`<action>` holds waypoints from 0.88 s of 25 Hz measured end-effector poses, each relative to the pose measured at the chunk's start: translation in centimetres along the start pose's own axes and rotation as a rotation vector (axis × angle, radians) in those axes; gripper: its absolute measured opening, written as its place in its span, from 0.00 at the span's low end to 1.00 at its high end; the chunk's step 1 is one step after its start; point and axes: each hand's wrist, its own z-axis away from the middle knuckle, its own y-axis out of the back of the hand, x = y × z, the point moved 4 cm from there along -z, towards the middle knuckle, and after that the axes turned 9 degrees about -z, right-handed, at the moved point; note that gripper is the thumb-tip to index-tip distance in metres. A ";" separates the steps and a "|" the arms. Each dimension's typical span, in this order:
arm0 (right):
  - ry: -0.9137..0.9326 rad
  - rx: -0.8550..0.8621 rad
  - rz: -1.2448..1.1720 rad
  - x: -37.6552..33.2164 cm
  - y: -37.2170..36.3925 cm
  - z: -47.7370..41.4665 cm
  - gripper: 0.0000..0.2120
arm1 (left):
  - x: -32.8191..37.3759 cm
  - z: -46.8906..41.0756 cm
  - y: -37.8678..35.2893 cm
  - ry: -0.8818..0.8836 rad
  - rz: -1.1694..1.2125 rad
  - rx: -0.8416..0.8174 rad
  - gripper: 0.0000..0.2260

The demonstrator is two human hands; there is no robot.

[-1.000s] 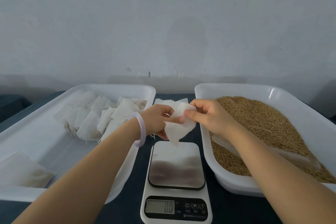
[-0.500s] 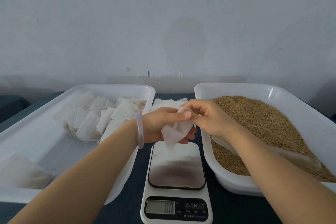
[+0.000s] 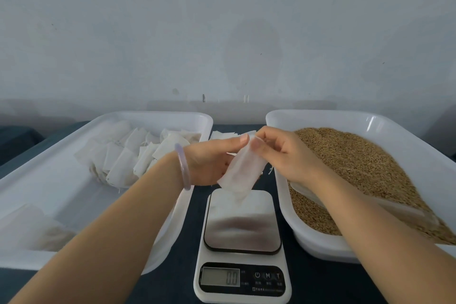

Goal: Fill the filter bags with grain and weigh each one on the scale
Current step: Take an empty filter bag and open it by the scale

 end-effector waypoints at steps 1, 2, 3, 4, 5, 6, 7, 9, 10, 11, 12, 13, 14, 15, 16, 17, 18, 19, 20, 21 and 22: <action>0.004 -0.028 -0.003 -0.1 -0.2 0.1 0.14 | -0.3 -0.3 -0.1 0.023 -0.010 0.014 0.39; 0.009 -0.040 0.005 -0.1 -0.4 0.0 0.13 | -0.6 -0.6 -0.4 0.056 -0.024 0.036 0.34; 0.008 -0.035 0.021 0.0 -0.3 0.0 0.11 | -0.9 -0.9 -0.8 0.089 -0.036 0.061 0.27; 0.002 -0.023 0.040 0.0 -0.3 -0.1 0.10 | -1.2 -1.2 -1.1 0.116 -0.055 0.081 0.19; -0.005 -0.014 0.055 0.1 -0.3 -0.1 0.09 | -1.4 -1.5 -1.2 0.136 -0.078 0.104 0.13; -0.012 -0.008 0.063 0.1 -0.3 0.0 0.08 | -1.6 -1.6 -1.2 0.152 -0.102 0.132 0.08; -0.018 -0.003 0.063 0.1 -0.2 0.0 0.08 | -1.7 -1.8 -1.1 0.163 -0.126 0.162 0.05; -0.044 0.038 0.067 -0.1 0.5 0.2 0.08 | -2.1 -1.9 -1.0 0.179 -0.171 0.194 0.04; -0.067 0.077 0.085 -0.1 1.3 0.4 0.08 | -2.2 -2.0 -1.2 0.181 -0.184 0.191 0.04; -0.104 0.113 0.126 0.0 2.5 0.6 0.08 | -2.1 -2.0 -1.4 0.173 -0.188 0.179 0.05; -0.155 0.130 0.202 0.2 3.9 0.9 0.07 | -2.0 -2.0 -1.5 0.162 -0.184 0.167 0.05; -0.218 0.115 0.316 0.5 5.4 1.4 0.06 | -1.9 -1.9 -1.6 0.152 -0.179 0.161 0.07; -0.294 0.069 0.458 1.0 7.2 2.1 0.05 | -1.7 -1.8 -1.6 0.145 -0.174 0.160 0.11; -0.376 0.004 0.601 1.7 9.0 3.1 0.03 | -1.6 -1.7 -1.5 0.141 -0.163 0.164 0.17; -0.455 -0.061 0.721 2.4 10.8 4.3 0.02 | -1.6 -1.7 -1.4 0.139 -0.150 0.170 0.21; -0.527 -0.118 0.799 3.0 12.4 5.6 0.03 | -1.6 -1.7 -1.4 0.134 -0.142 0.178 0.23; -0.596 -0.165 0.830 3.6 13.8 6.8 0.04 | -1.6 -1.7 -1.4 0.127 -0.137 0.186 0.22; -0.664 -0.203 0.828 4.1 14.8 8.0 0.05 | -1.6 -1.7 -1.4 0.126 -0.130 0.195 0.22; -0.723 -0.229 0.809 4.6 15.3 8.9 0.07 | -1.7 -1.7 -1.3 0.129 -0.121 0.206 0.22; -0.770 -0.242 0.791 5.1 15.5 9.5 0.09 | -1.8 -1.7 -1.3 0.133 -0.117 0.217 0.23; -0.796 -0.245 0.780 5.6 15.5 9.9 0.10 | -1.9 -1.8 -1.3 0.137 -0.115 0.232 0.23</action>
